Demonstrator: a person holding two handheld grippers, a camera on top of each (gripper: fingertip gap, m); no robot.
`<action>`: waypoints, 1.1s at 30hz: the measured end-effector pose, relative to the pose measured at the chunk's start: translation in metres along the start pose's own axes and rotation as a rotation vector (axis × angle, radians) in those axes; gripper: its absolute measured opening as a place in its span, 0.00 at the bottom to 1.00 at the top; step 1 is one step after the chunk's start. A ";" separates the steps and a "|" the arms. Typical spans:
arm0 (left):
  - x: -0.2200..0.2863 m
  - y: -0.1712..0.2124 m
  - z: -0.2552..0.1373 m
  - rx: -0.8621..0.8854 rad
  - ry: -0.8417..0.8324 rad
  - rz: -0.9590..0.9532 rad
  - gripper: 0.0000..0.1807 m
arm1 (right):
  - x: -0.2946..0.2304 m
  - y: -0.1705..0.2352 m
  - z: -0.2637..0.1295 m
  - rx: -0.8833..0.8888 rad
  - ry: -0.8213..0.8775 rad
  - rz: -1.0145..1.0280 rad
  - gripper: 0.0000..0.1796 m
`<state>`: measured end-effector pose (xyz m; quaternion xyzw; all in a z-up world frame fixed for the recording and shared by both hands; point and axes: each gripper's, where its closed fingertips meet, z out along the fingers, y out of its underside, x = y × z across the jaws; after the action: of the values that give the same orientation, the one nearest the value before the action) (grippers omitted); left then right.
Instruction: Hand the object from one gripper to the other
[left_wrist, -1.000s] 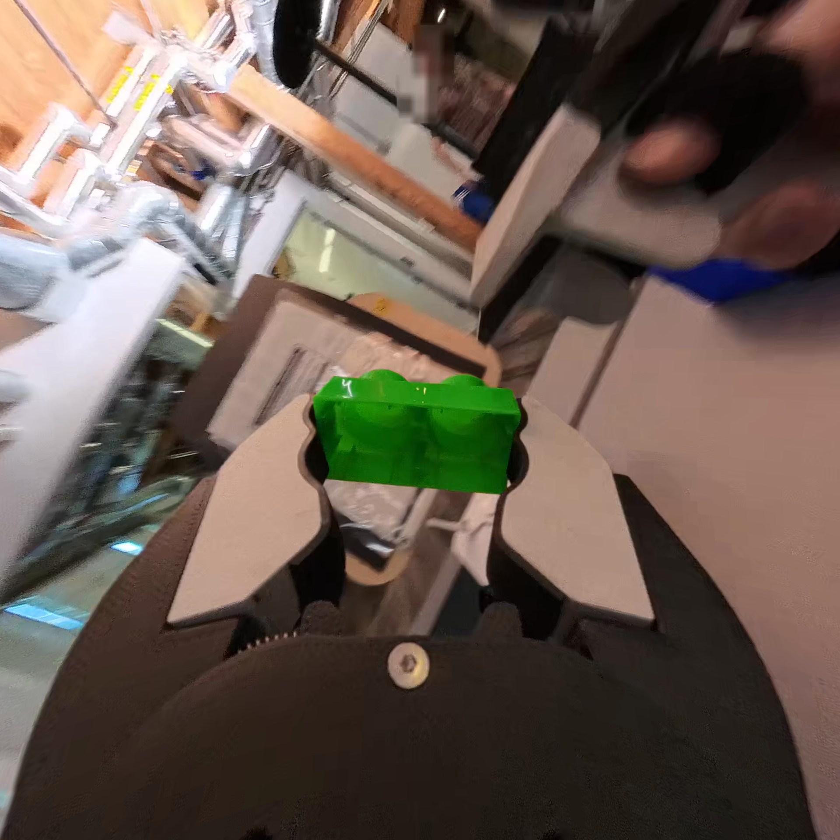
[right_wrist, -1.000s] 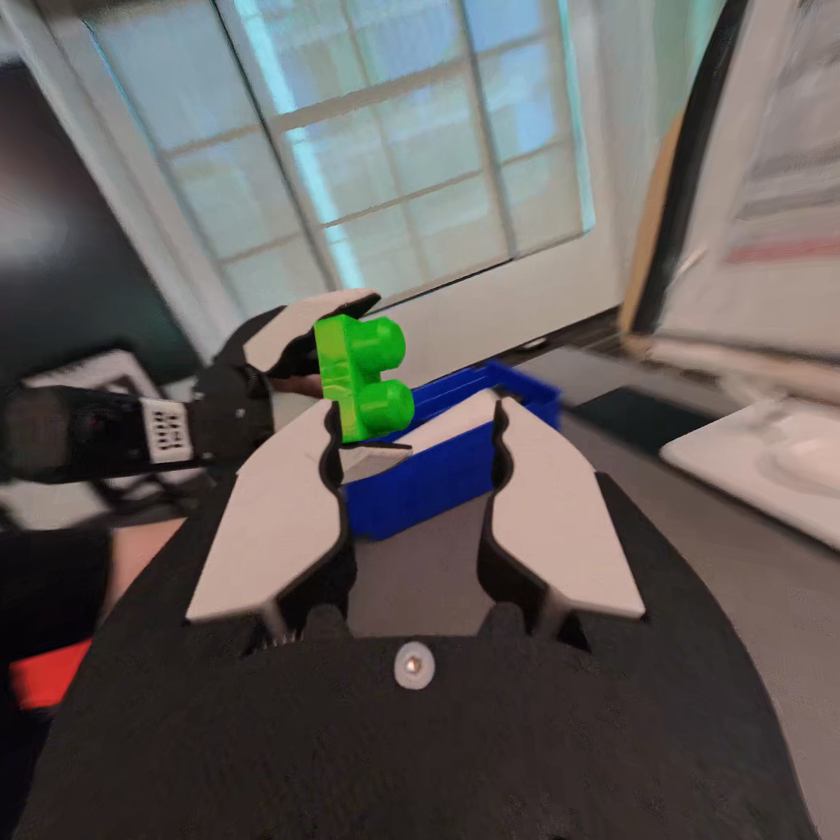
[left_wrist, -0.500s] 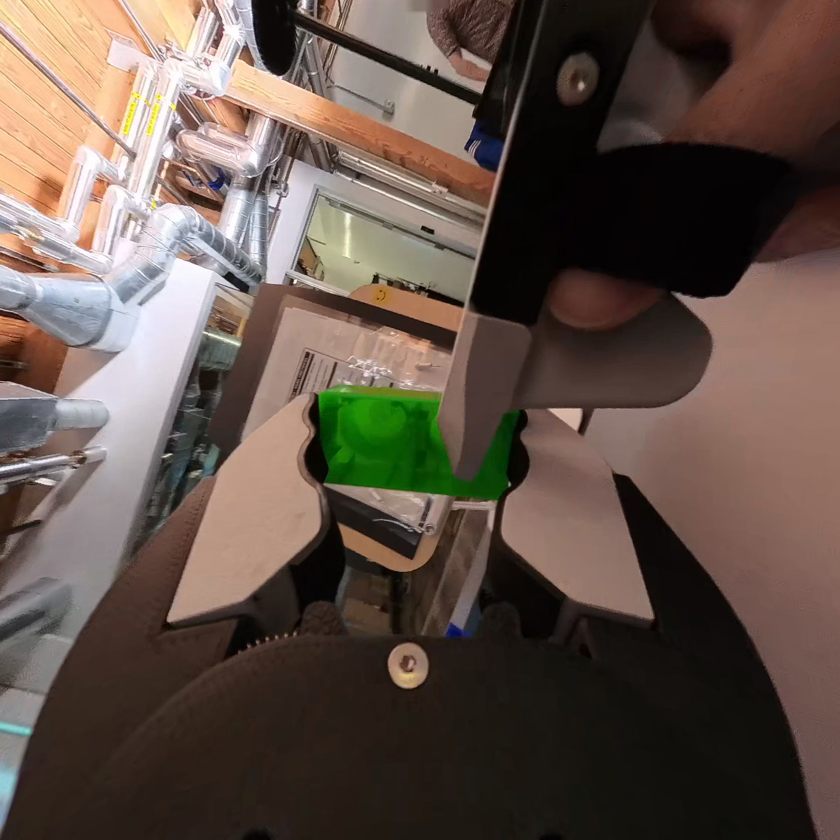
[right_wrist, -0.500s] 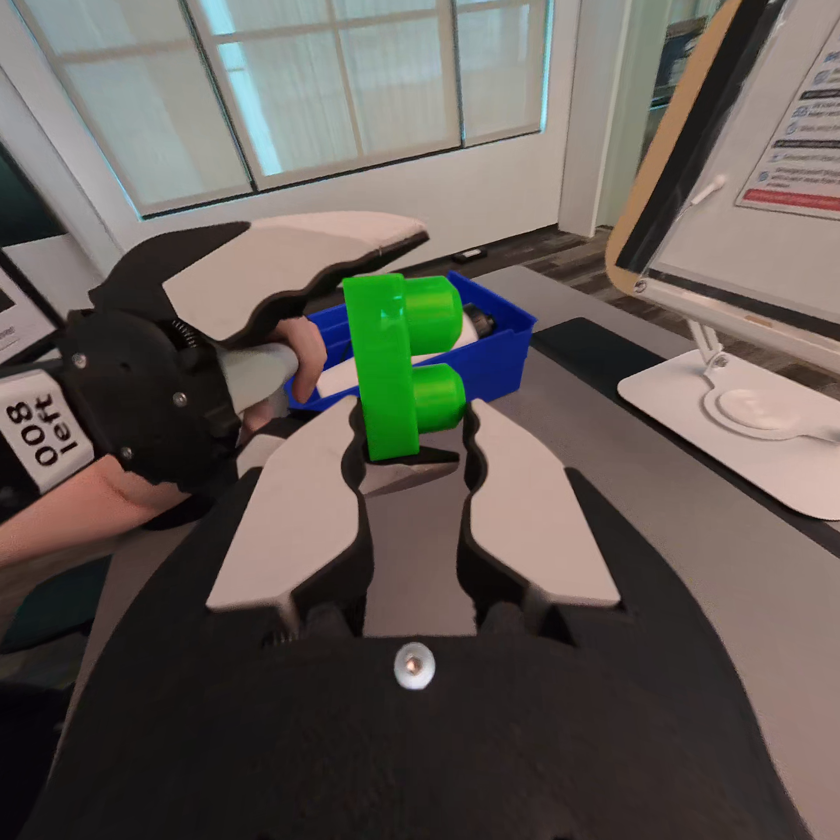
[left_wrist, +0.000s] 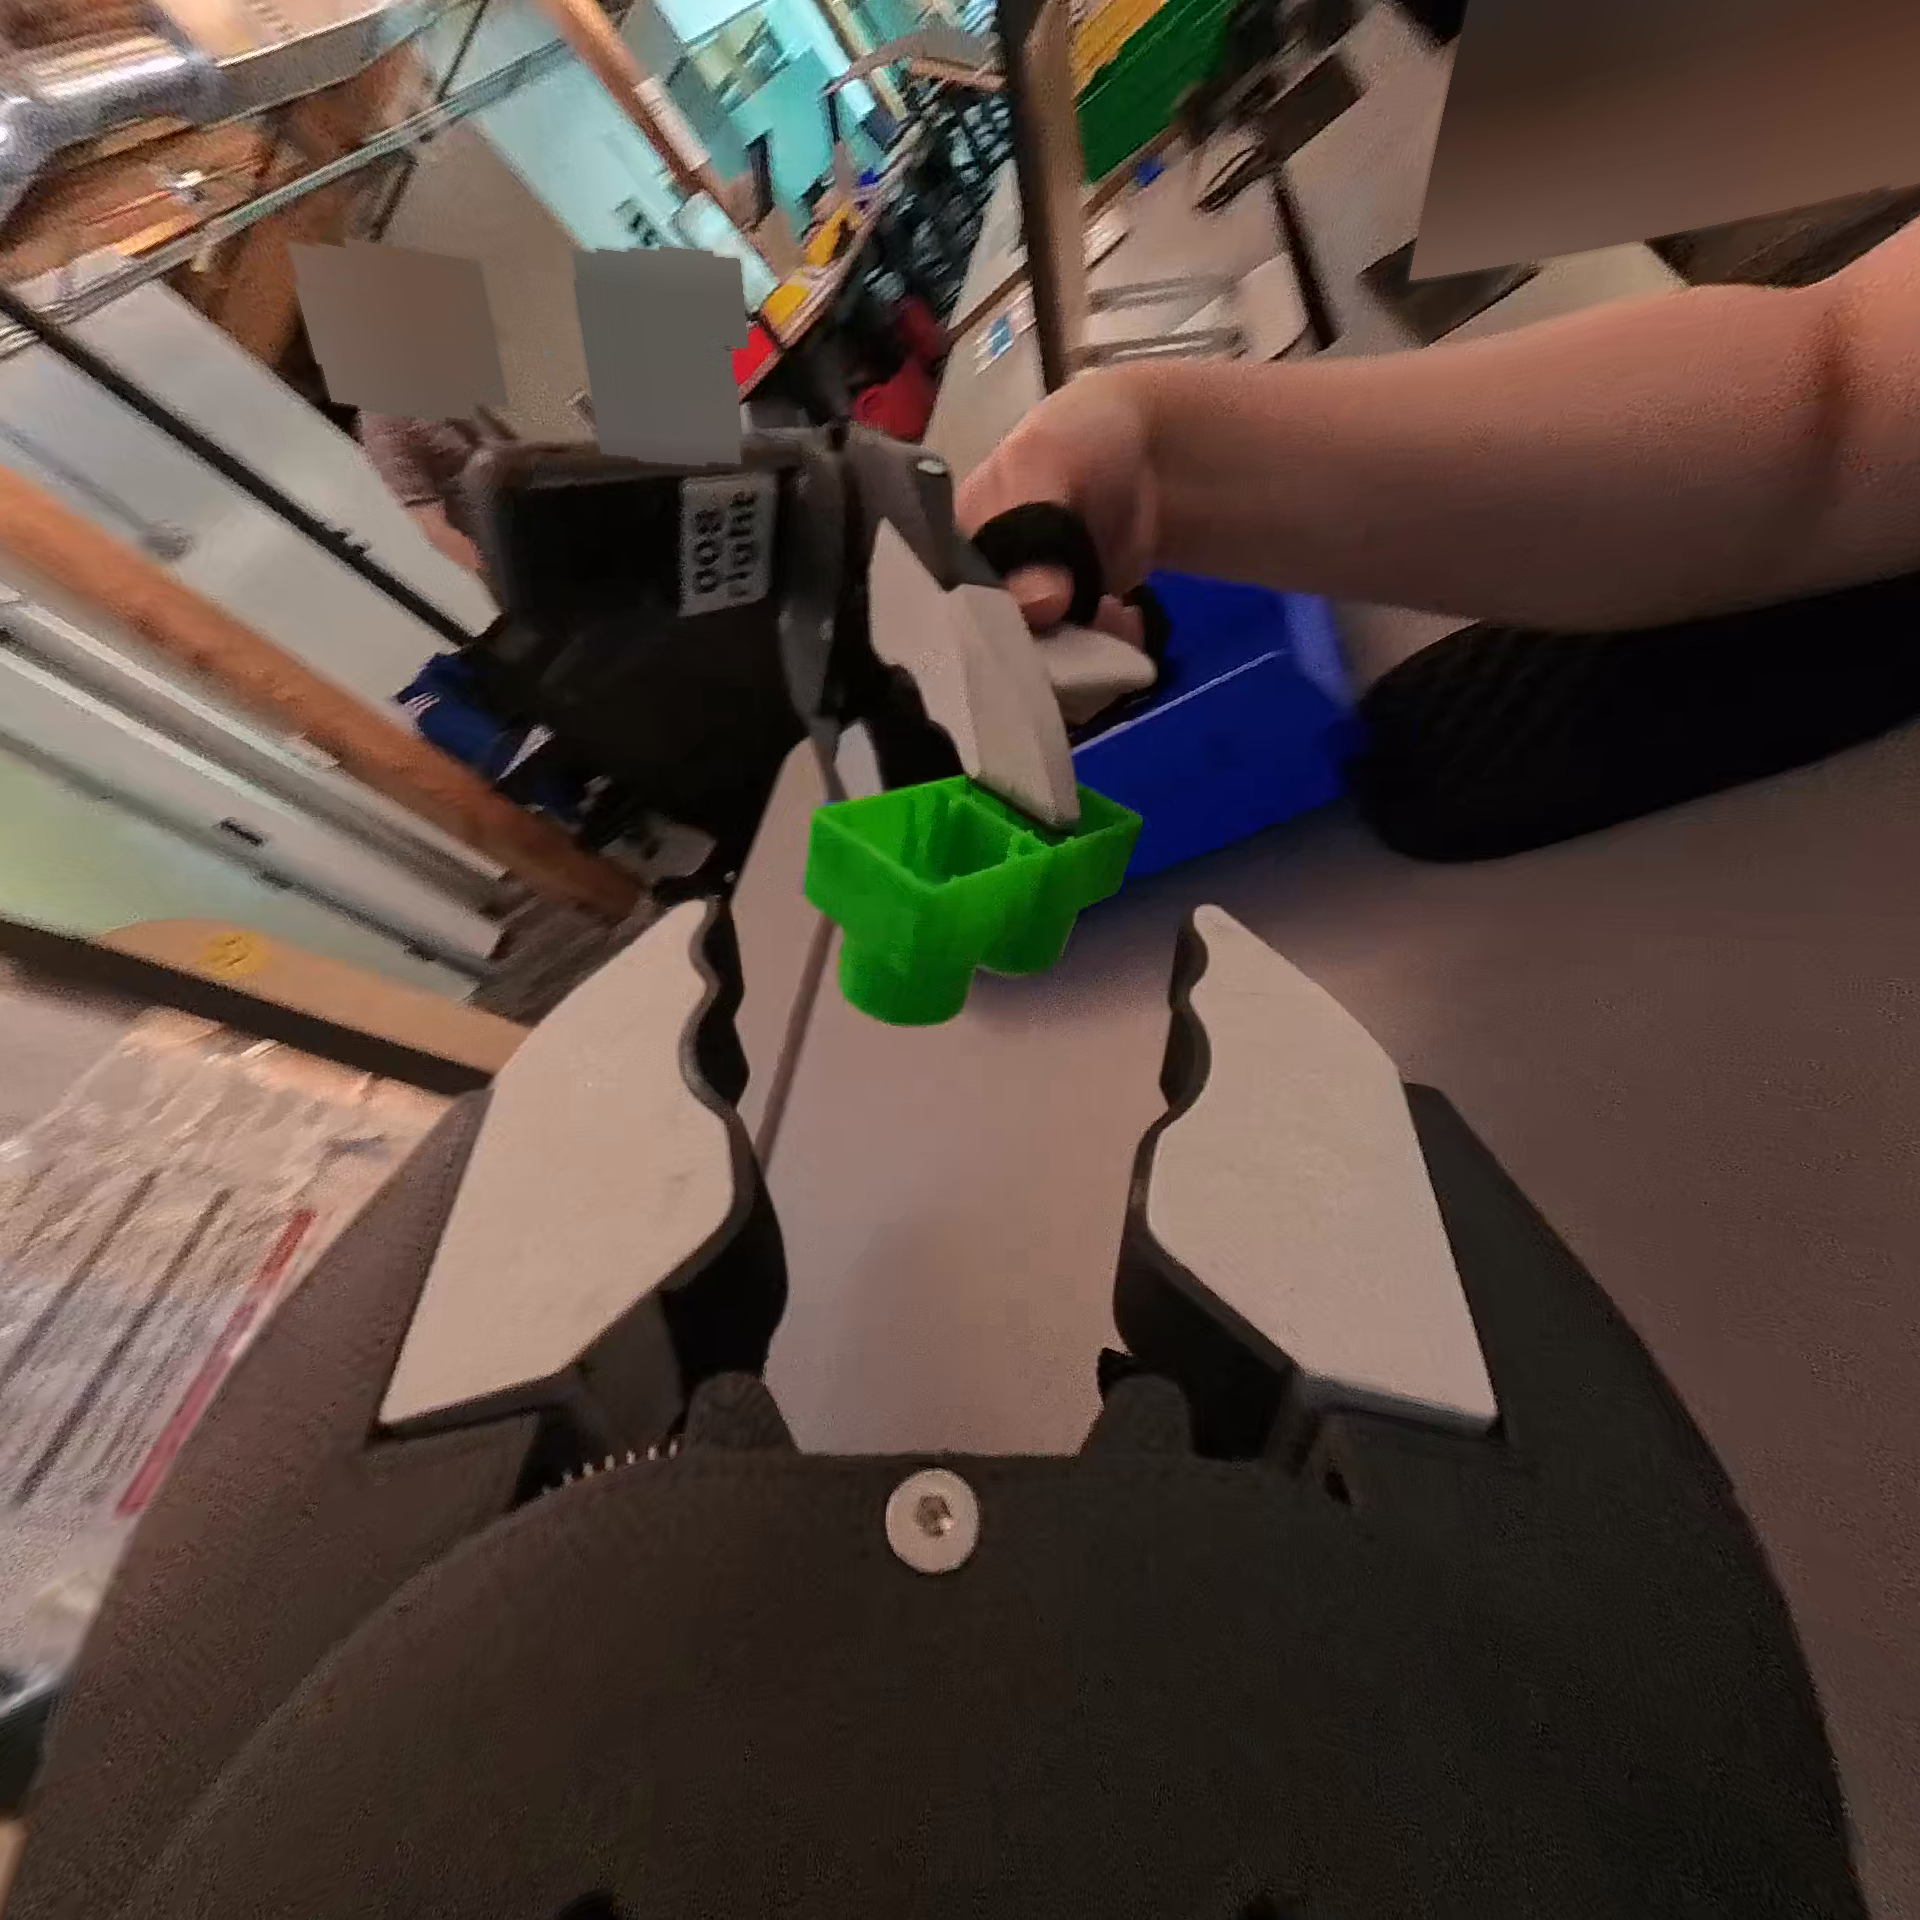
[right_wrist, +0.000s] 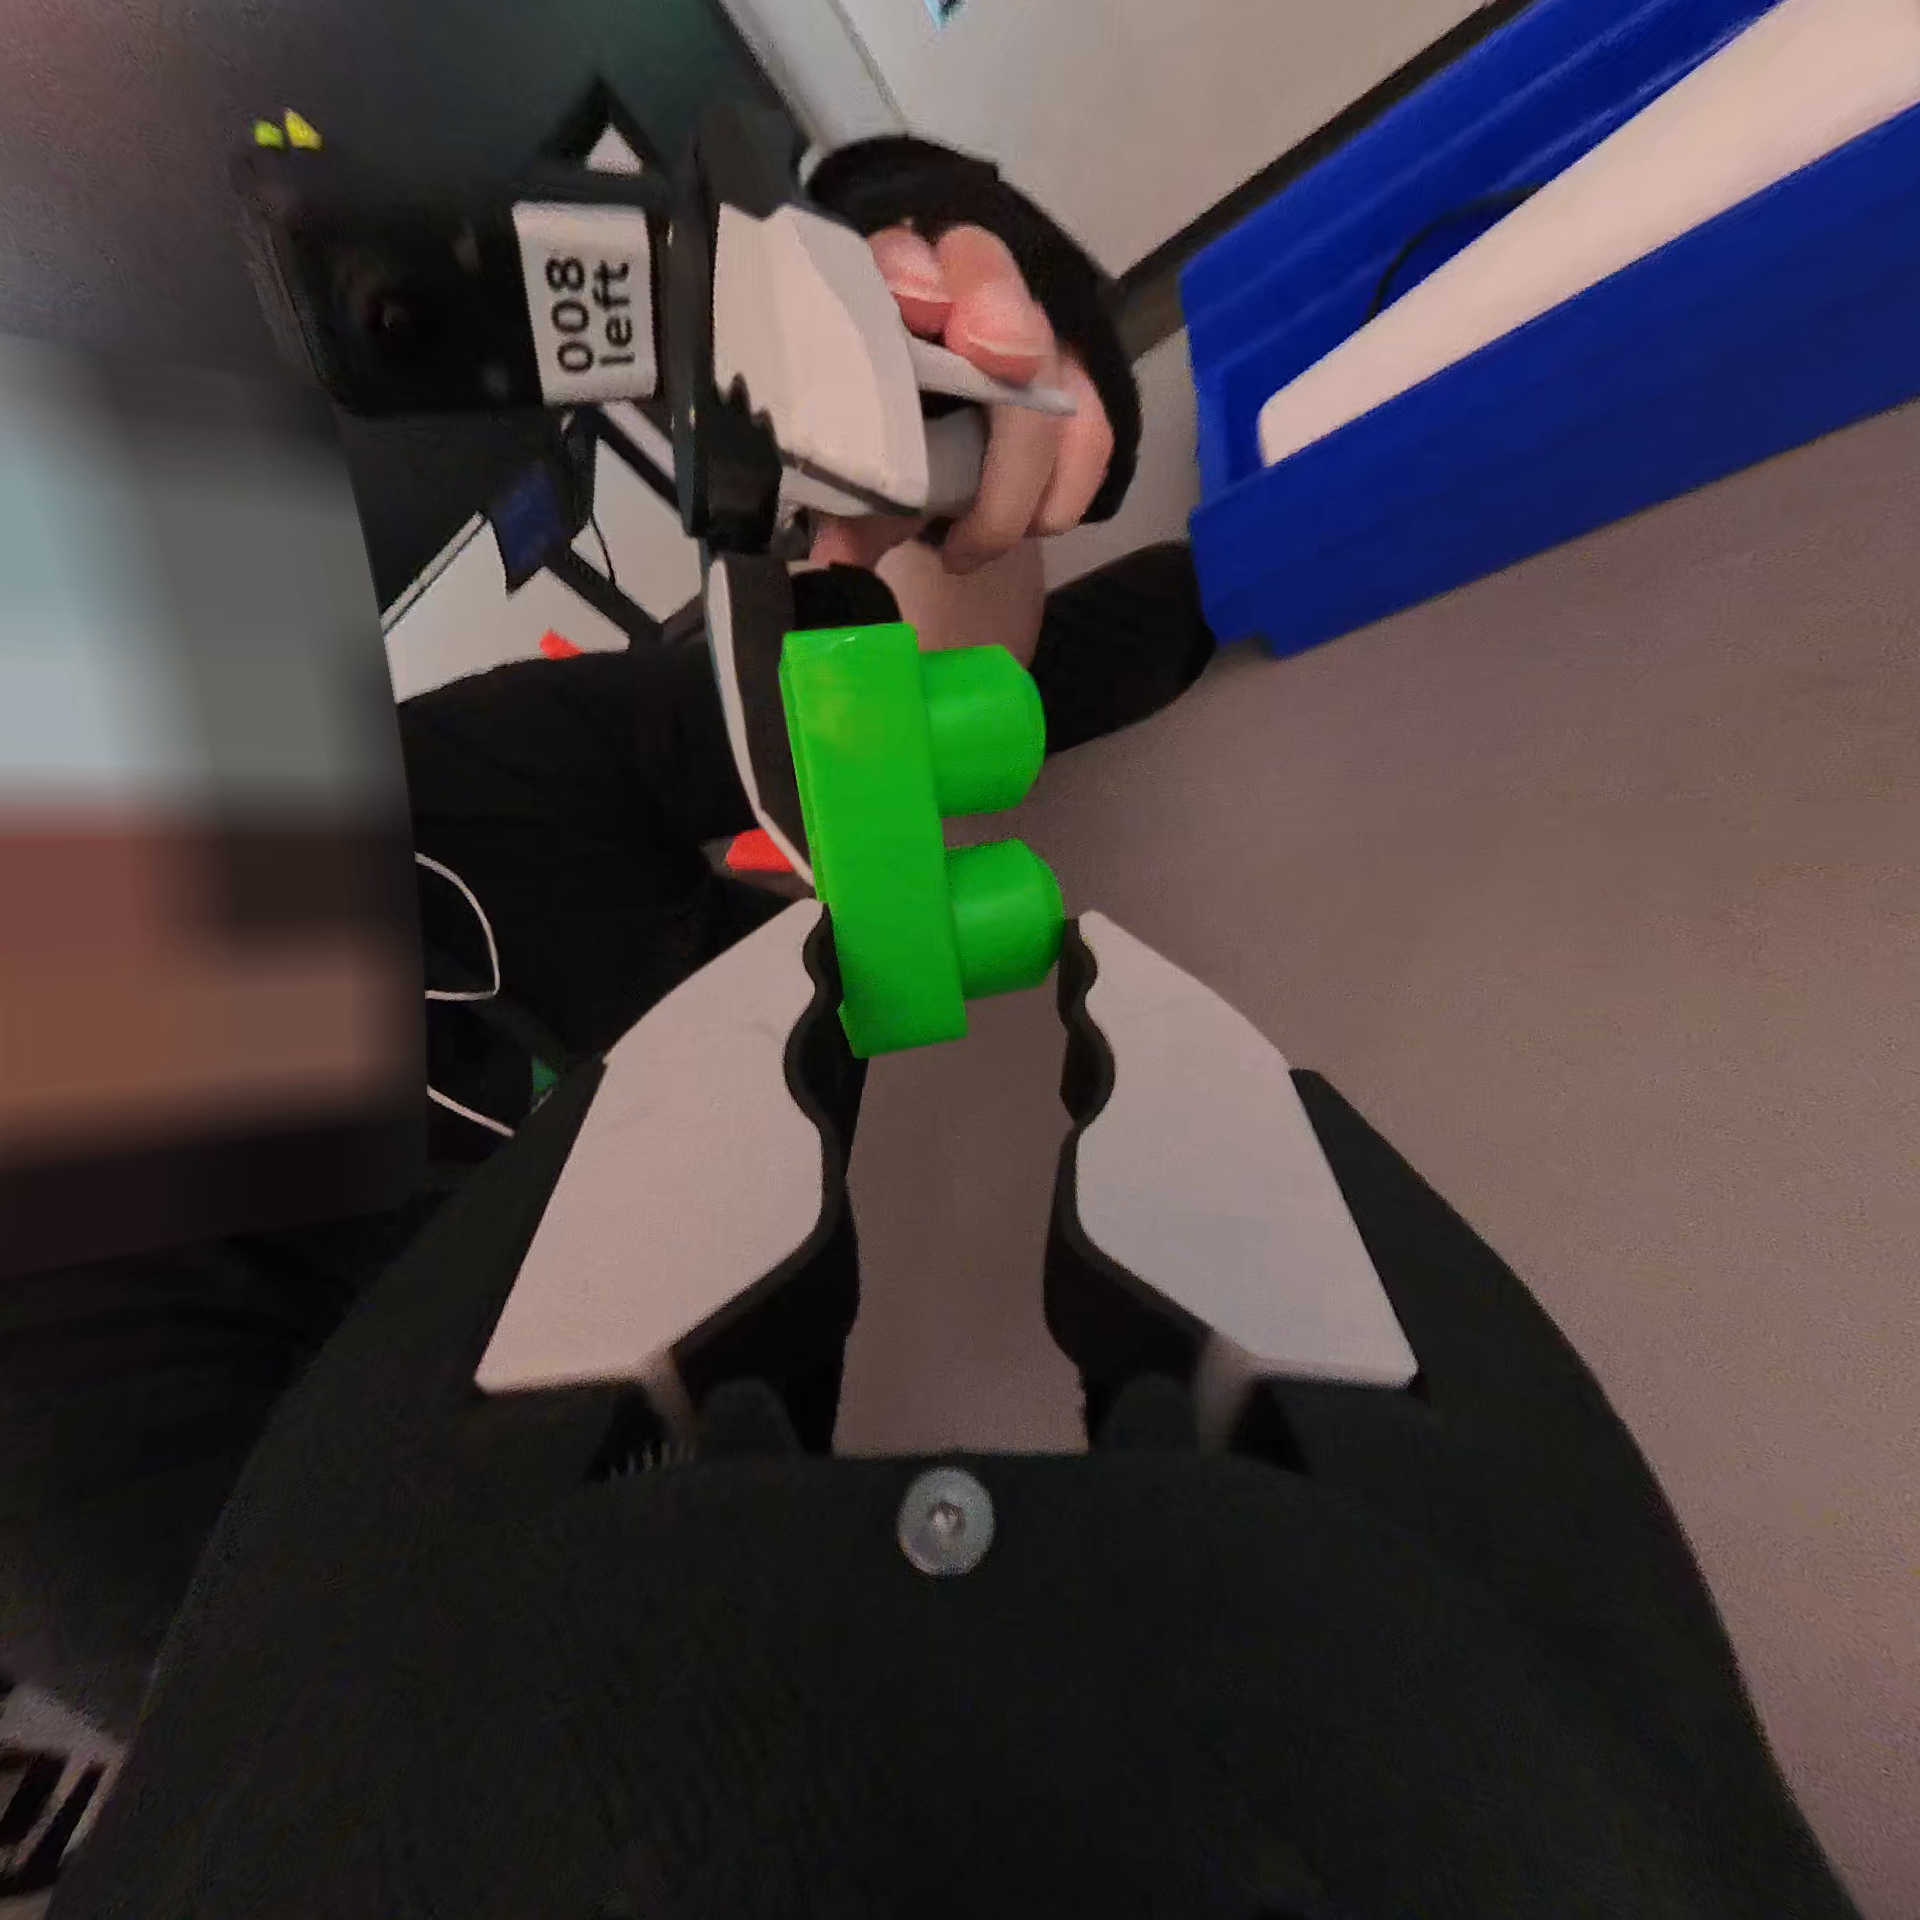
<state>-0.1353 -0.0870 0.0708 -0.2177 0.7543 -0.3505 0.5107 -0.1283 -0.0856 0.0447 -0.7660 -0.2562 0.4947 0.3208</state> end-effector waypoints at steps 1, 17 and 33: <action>0.005 -0.001 0.002 0.006 0.020 -0.001 0.44 | -0.002 0.004 0.003 -0.026 -0.008 -0.002 0.22; -0.042 -0.010 -0.013 0.104 -0.161 -0.139 0.21 | -0.019 -0.057 -0.022 0.343 0.189 -0.525 0.37; -0.096 -0.002 -0.032 0.597 -0.079 -1.287 0.21 | -0.038 -0.097 -0.021 0.461 1.421 -1.561 0.29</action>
<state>-0.1284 -0.0125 0.1394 -0.4833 0.3286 -0.7663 0.2669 -0.1306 -0.0535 0.1460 -0.4241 -0.3294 -0.3677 0.7592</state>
